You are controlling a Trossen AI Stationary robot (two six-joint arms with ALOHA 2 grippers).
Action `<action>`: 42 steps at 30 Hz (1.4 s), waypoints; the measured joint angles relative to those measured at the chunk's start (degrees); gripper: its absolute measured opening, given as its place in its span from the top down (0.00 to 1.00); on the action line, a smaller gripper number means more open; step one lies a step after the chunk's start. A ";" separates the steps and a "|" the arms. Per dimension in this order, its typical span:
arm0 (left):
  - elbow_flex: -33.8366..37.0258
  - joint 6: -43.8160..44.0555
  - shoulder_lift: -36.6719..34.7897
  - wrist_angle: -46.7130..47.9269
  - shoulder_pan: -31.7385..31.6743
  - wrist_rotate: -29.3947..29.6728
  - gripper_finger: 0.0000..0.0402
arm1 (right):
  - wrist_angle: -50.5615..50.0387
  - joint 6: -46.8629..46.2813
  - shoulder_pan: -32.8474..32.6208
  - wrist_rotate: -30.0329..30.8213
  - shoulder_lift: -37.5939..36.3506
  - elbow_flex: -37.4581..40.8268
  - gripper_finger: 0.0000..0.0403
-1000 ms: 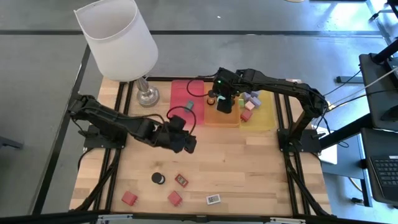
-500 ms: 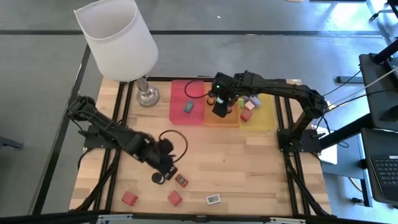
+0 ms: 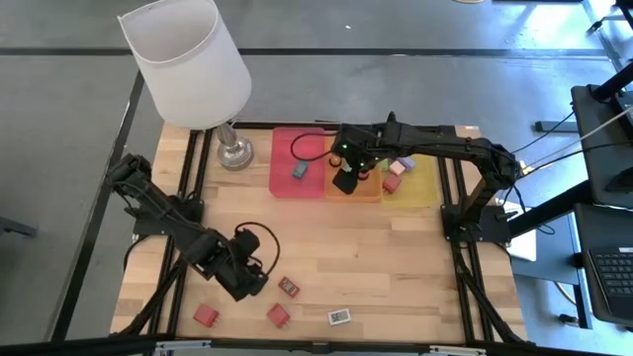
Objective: Pick & Place Office items
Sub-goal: Put the white hourglass into the orange bin
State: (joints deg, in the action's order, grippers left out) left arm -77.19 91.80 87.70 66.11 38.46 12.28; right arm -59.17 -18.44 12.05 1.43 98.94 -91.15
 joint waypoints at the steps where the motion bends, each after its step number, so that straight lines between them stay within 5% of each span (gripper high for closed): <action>1: 0.00 0.46 0.38 0.09 0.27 0.55 0.39 | -0.01 -0.59 -0.17 0.02 0.00 0.00 0.27; 10: 0.00 6.64 6.32 1.88 1.36 -2.88 0.28 | 0.01 -3.70 -1.18 0.02 0.00 0.00 0.27; 30: 0.04 7.97 8.72 -1.34 1.37 -6.02 0.29 | 0.06 -5.13 -1.40 0.02 0.00 0.00 0.27; 42: -0.12 12.40 9.70 -4.27 2.79 -3.14 0.29 | 0.47 -4.91 -1.40 0.24 0.00 0.00 0.27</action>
State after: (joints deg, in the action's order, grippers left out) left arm -77.31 104.19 97.41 61.83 41.24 9.14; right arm -58.70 -23.35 10.66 1.67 98.94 -91.15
